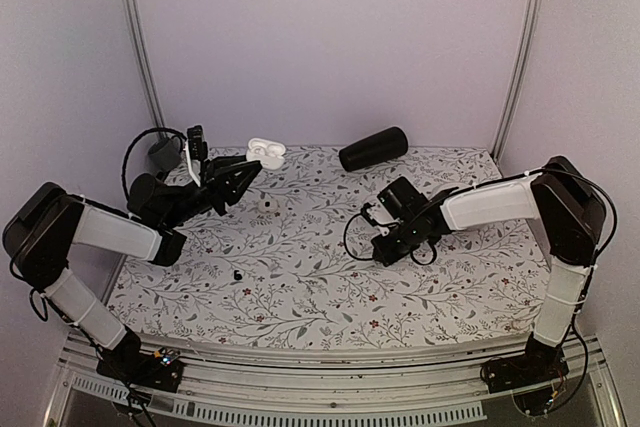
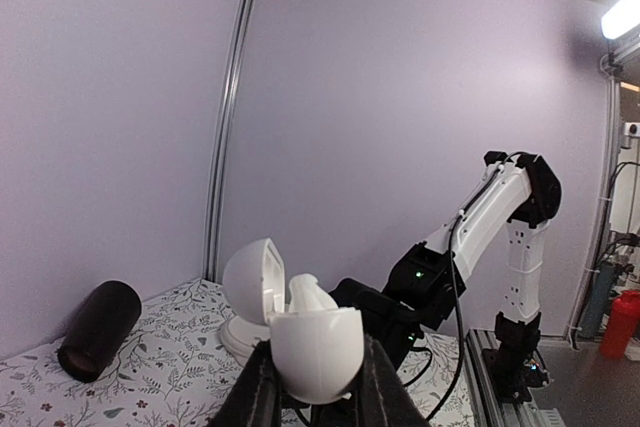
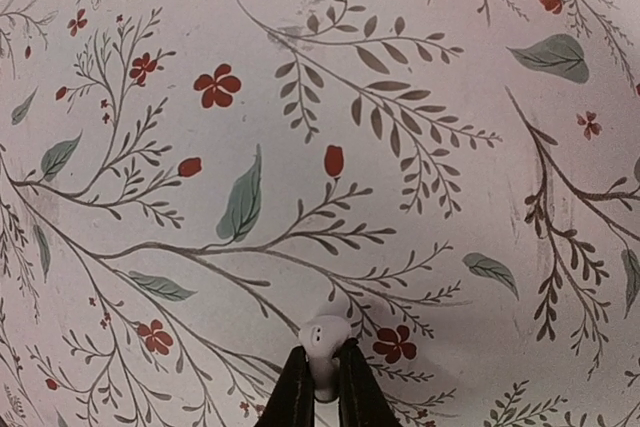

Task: Insert the wireless bluetooth earbuds into the charging case
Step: Pick up the right earbud from the center of the board, then insert the right earbud into the right side groove of the charging case.

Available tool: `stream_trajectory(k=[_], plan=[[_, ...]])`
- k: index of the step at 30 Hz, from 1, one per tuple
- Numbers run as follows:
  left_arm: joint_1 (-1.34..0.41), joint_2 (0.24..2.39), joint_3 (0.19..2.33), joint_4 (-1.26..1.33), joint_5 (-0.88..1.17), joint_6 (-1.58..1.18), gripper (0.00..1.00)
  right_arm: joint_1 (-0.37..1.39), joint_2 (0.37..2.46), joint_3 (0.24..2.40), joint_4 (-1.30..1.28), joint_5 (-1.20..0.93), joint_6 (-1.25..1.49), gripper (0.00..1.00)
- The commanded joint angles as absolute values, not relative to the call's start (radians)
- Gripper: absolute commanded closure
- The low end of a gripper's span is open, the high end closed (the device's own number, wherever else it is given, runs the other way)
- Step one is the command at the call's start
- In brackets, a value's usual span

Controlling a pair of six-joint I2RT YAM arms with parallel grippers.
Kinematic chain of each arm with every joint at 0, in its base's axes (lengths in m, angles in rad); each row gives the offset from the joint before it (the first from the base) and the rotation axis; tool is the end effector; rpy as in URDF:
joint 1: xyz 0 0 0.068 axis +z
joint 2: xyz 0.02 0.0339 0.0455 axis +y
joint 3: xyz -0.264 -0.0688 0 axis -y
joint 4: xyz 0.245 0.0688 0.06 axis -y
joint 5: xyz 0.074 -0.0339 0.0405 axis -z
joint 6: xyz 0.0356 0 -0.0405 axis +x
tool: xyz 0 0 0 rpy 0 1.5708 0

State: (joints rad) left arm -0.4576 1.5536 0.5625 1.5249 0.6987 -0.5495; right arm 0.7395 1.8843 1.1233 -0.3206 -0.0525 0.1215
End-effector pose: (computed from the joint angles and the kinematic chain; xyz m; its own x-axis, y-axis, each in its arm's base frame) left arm 0.2474 -0.1474 0.2569 -0.0468 -0.4227 -0.9051 0.9505 0.2598 -0.1705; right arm 0.2733 0.2519 0.1424 -0.7311 -0.5031 -0.4608 -0.6071 0.7880 0.1029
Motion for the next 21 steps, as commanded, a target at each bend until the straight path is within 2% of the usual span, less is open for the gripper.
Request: stream_trajectory(k=[1, 7, 16, 21], plan=[[-0.468, 1.538, 0.583, 1.714, 0.709, -0.538, 1.00, 0.732, 1.879, 1.138, -0.312, -0.034, 0.122, 0.91], [-0.467, 1.552, 0.591, 1.698, 0.737, -0.527, 1.00, 0.722, 1.787, 1.136, -0.303, -0.058, 0.122, 0.96], [-0.451, 1.658, 0.699, 1.781, 0.962, -0.646, 1.00, 0.719, 1.526, 1.244, -0.365, -0.308, -0.031, 0.97], [-0.445, 1.719, 0.765, 1.821, 1.063, -0.731, 1.00, 0.744, 1.451, 1.331, -0.421, -0.413, -0.095, 0.97]])
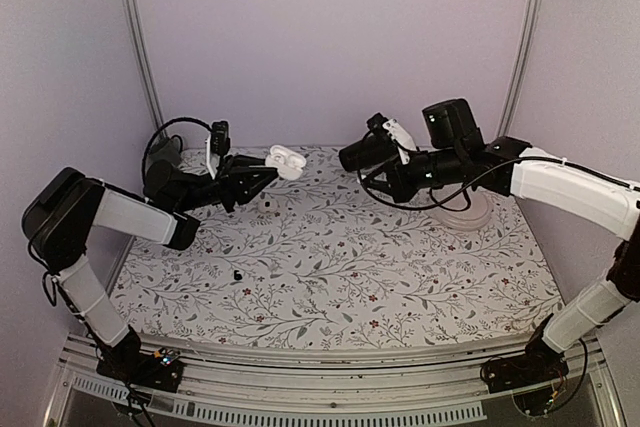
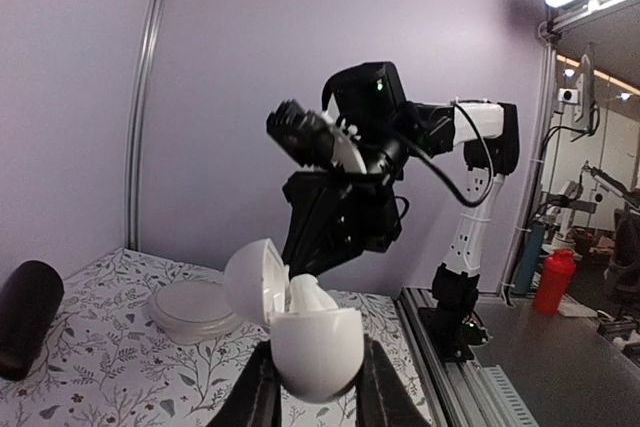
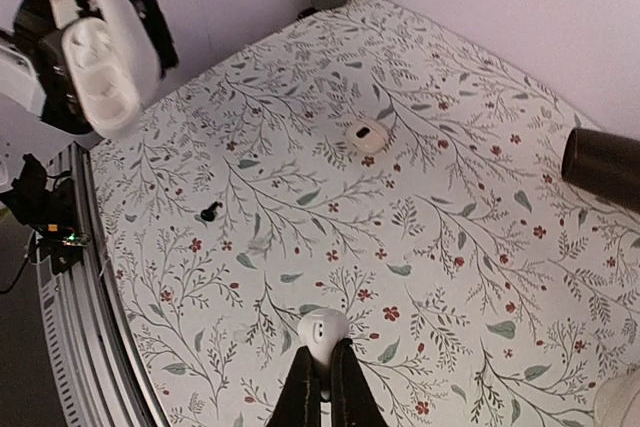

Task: Insert the wireless bluetooth earbuds into the charging case
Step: Insert the right earbud into the right side groove of the charging case.

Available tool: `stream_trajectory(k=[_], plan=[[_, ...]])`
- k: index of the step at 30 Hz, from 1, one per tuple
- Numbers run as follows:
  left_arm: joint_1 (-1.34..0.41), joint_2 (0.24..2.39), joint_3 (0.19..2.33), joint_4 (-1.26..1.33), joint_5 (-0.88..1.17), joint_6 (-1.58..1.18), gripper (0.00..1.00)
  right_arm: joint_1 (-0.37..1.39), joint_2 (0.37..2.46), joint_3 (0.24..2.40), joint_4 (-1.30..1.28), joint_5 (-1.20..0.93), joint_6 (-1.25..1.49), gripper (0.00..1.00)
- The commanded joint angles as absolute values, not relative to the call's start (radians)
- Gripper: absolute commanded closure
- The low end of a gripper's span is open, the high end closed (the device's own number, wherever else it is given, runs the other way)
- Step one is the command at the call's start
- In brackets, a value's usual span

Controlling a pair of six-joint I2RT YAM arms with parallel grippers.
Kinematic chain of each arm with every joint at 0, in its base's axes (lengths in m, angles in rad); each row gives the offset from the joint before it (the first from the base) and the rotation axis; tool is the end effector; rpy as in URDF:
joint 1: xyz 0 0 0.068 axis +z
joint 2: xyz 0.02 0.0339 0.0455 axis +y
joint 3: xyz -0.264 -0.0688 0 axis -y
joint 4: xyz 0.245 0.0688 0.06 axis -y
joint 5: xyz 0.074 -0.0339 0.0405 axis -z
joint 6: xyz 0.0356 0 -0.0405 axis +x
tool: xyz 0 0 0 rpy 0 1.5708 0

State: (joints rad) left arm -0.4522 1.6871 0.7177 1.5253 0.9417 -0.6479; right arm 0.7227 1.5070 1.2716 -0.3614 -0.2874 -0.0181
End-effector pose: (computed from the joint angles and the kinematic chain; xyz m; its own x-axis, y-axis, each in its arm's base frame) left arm 0.2747 -0.1654 0.2578 -0.1495 -0.3222 -0.9348 0.9841 0.0436 -0.1724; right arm 0.2520 0.2357 0.3174 -0.4068 -0.3819 -0.8299 -0.8176 0.5574 0.1443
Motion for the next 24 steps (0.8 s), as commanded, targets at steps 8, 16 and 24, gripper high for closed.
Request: stream_trajectory(k=[8, 16, 24], plan=[[-0.463, 1.748, 0.814, 1.821, 1.144, -0.795, 1.00, 0.820, 1.490, 1.492, -0.487, -0.514, -0.130, 0.97], [-0.498, 1.755, 0.835, 1.821, 1.167, -0.811, 1.00, 0.883, 1.578, 1.598, -0.512, -0.545, -0.150, 0.97], [-0.531, 1.761, 0.861, 1.821, 1.170, -0.814, 1.00, 0.898, 1.619, 1.623, -0.507, -0.544, -0.138, 0.97]])
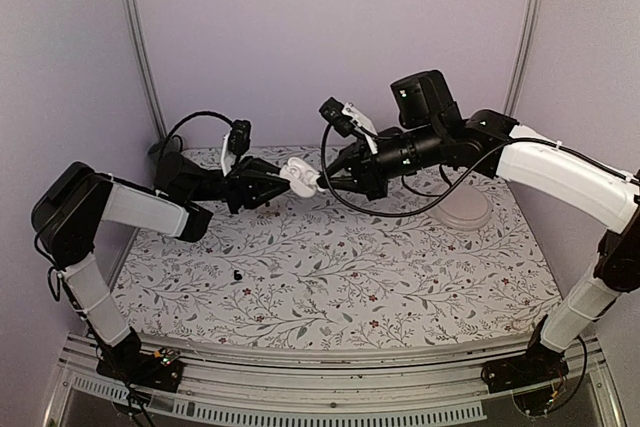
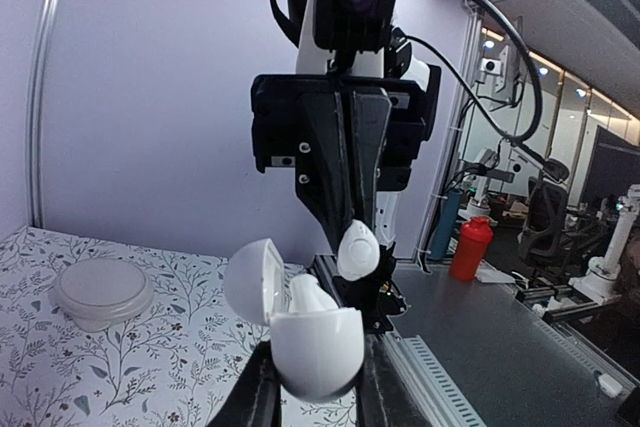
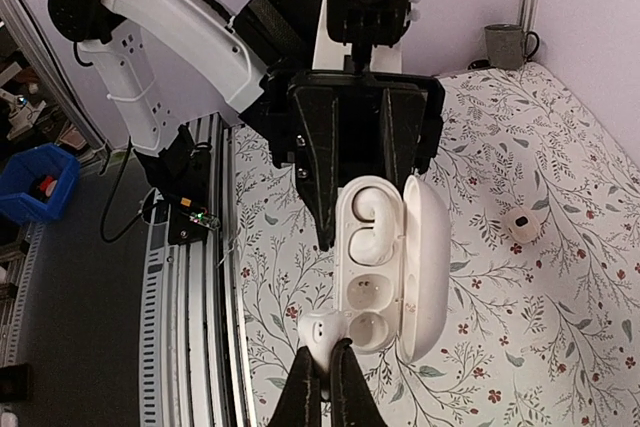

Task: Insert the wireless bluetooth earbuds into the charging case
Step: Insert the right earbud into the right side groove of the charging case.

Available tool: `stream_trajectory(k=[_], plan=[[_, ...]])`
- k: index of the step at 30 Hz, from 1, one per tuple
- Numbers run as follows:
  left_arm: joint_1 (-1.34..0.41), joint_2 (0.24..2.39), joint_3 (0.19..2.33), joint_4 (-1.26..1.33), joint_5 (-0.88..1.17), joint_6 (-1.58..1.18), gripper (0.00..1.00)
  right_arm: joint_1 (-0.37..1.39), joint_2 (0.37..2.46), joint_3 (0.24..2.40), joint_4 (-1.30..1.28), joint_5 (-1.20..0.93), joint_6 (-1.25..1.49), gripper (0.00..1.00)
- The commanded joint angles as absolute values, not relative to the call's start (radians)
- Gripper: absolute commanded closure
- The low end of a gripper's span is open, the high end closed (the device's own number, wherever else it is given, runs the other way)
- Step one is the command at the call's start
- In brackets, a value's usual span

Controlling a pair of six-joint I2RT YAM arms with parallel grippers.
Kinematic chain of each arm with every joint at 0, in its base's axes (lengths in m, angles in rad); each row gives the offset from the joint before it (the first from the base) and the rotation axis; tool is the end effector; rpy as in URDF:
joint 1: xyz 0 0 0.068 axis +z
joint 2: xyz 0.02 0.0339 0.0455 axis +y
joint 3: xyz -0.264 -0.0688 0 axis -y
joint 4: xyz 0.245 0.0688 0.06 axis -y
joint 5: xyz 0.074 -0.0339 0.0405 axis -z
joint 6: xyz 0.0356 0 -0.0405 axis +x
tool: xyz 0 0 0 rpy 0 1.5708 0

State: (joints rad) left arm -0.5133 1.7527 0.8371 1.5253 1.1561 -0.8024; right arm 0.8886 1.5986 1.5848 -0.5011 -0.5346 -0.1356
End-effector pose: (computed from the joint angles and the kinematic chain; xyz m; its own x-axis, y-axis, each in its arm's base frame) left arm 0.2776 -0.1939 0.2660 -0.2656 -0.1829 -0.9466 0.9504 -0.2143 -0.2252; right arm 0.2156 0.2941 0.3825 -0.1796 -0.4055 -0.8963 -0.9808 0.1448 0.1309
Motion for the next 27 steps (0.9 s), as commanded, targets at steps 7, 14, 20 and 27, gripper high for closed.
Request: stream_trajectory(k=[7, 14, 20, 27], plan=[[-0.550, 1.763, 0.873, 1.821, 1.175, -0.819, 1.00, 0.905, 1.624, 1.618, -0.493, -0.509, -0.122, 0.97], [-0.565, 1.754, 0.873, 1.821, 1.164, -0.810, 1.00, 0.922, 1.642, 1.624, -0.503, -0.464, -0.115, 0.97], [-0.568, 1.738, 0.869, 1.821, 1.144, -0.788, 1.00, 0.928, 1.649, 1.627, -0.516, -0.396, -0.115, 0.97], [-0.567, 1.716, 0.851, 1.821, 1.090, -0.747, 1.00, 0.927, 1.655, 1.623, -0.526, -0.366, -0.104, 0.96]])
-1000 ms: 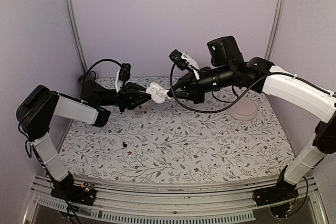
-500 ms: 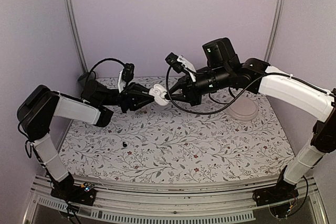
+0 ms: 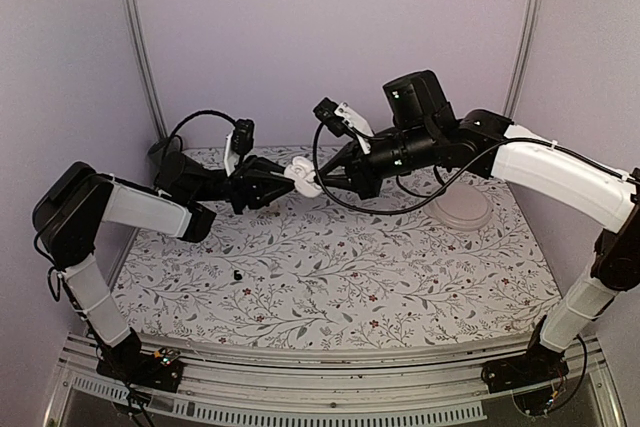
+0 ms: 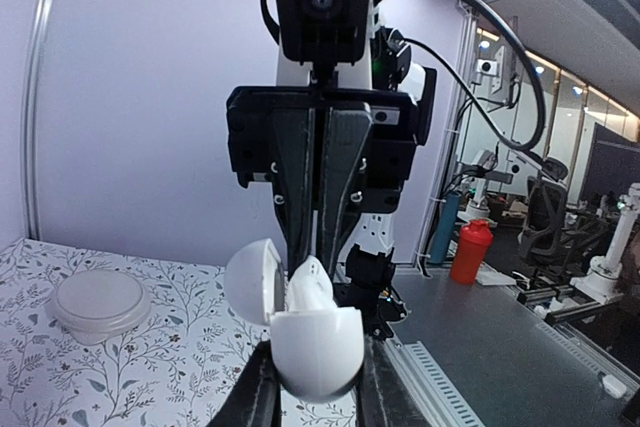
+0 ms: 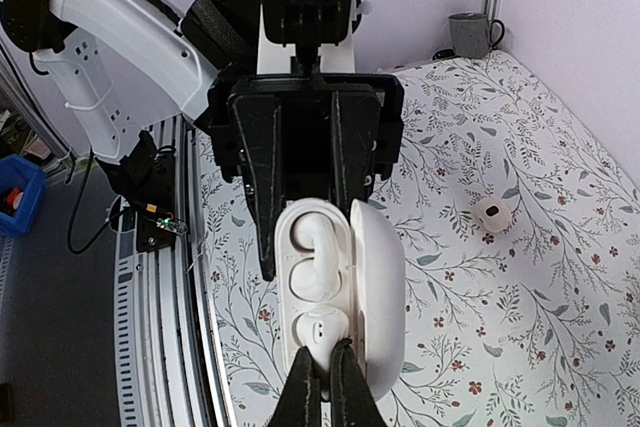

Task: Insert the wireless bluetooth earbuds into the charging case
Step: Insert the right earbud into the right side groove of the charging case.

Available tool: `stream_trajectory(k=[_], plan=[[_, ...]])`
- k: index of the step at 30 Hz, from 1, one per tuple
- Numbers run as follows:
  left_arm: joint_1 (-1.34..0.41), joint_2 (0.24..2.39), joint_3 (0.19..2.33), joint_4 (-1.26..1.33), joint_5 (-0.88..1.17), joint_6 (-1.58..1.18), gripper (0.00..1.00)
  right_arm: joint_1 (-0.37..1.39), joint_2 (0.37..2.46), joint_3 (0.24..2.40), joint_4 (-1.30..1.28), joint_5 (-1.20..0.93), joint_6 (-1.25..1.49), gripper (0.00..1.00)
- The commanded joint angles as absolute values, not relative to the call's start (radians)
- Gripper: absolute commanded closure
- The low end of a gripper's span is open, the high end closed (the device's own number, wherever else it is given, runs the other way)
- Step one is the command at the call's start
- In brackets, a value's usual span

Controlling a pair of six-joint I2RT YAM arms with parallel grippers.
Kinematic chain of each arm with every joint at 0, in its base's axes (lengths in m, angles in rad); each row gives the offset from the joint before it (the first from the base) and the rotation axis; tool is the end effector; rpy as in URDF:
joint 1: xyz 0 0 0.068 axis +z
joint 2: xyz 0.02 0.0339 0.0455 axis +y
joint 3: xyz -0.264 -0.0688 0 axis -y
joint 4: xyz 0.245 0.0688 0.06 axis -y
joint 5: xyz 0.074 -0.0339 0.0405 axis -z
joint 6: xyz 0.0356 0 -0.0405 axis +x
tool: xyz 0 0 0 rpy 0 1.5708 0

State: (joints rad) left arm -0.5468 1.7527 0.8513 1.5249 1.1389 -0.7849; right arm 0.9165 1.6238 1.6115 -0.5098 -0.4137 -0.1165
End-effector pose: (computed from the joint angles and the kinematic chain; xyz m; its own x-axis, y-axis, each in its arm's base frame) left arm 0.2728 -0.2039 0.2702 -0.2461 -0.1965 -0.9491 0.9520 -0.2328 -0.1986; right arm 0.2151 0.3040 0.3810 -0.1924 -0.4257 -0.8842 -0.9675 0.2329 0.0984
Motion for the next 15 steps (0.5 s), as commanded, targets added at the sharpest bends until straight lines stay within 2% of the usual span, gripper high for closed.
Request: stream_trajectory(k=[1, 15], plan=[[-0.567, 1.715, 0.849, 1.821, 1.085, -0.744, 1.00, 0.928, 1.655, 1.623, -0.526, -0.370, -0.103, 0.96], [-0.574, 1.680, 0.799, 1.804, 0.979, -0.657, 1.00, 0.946, 1.692, 1.648, -0.523, -0.344, -0.075, 0.95]])
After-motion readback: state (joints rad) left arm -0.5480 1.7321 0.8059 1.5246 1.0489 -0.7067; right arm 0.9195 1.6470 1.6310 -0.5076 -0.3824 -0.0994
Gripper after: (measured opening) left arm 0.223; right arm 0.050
